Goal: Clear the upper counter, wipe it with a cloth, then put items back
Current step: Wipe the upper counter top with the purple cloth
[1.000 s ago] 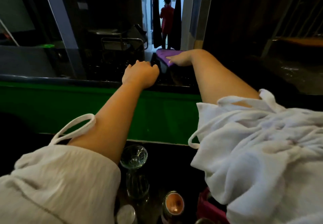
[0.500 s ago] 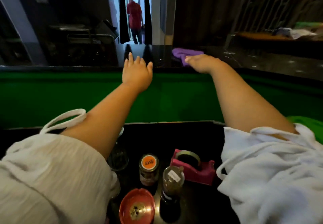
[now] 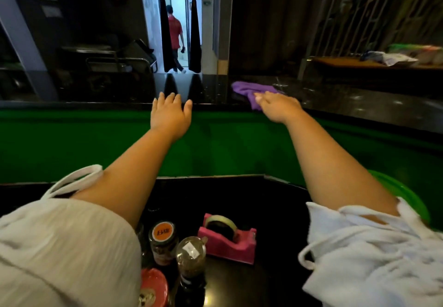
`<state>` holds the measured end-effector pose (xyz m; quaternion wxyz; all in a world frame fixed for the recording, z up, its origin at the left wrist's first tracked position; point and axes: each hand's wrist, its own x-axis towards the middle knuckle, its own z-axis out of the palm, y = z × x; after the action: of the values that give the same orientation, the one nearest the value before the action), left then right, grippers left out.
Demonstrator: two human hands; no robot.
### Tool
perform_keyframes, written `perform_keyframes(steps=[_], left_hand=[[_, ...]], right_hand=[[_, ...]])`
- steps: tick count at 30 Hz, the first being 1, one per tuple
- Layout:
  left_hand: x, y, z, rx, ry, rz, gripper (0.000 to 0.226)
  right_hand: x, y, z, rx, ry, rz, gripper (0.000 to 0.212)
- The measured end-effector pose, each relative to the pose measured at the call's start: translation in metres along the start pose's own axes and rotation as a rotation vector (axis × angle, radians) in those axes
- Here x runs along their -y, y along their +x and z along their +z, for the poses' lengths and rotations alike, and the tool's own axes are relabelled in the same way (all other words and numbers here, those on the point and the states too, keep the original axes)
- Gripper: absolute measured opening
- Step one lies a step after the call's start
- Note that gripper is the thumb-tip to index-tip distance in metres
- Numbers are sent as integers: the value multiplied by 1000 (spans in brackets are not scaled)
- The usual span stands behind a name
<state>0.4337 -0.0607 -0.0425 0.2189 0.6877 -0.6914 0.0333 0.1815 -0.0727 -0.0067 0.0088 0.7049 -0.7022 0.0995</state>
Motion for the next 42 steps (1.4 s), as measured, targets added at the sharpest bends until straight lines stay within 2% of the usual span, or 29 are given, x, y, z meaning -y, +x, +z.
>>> perform_keyframes(steps=[3,5,7,11,15,18,20,23,27,29,31,34,36,39,42], left_hand=[[-23,-8,4,-2,-27,64,54],[-49,-11,10,35,-48,150,52],[-78,-11,13,79,-69,200,52],[-121,1,14,143,-39,216,50],[-141,23,11,254,81,222,50],[-136,47,4,193,33,175,55],[-126,61,6,165,72,153,60],[-115,66,21,193,125,140,65],[-115,75,32,202,138,141,64],[-114,78,31,219,123,102,66],[-113,77,30,241,109,59,69],[-113,78,29,274,110,48,71],[-112,78,28,285,114,58,71],[-114,77,28,279,123,70,71],[-114,76,30,275,114,88,70]], right_hand=[[-50,1,-8,23,-6,170,50],[-52,3,-8,-12,-14,214,50],[-39,0,-4,-49,-51,200,47],[-42,-11,2,-76,-26,38,46],[-87,-8,-15,35,-32,68,47],[-130,12,-25,183,-90,142,48],[-153,33,-21,230,-107,184,57],[-169,71,-3,223,-157,231,82],[-125,93,8,245,-135,118,64],[-83,91,8,244,-113,14,63],[-51,75,2,252,-98,-103,53],[-50,61,-11,258,-30,-166,48],[-68,64,-17,251,-9,-96,50],[-108,88,-19,247,3,114,52],[-153,143,-5,260,42,232,54]])
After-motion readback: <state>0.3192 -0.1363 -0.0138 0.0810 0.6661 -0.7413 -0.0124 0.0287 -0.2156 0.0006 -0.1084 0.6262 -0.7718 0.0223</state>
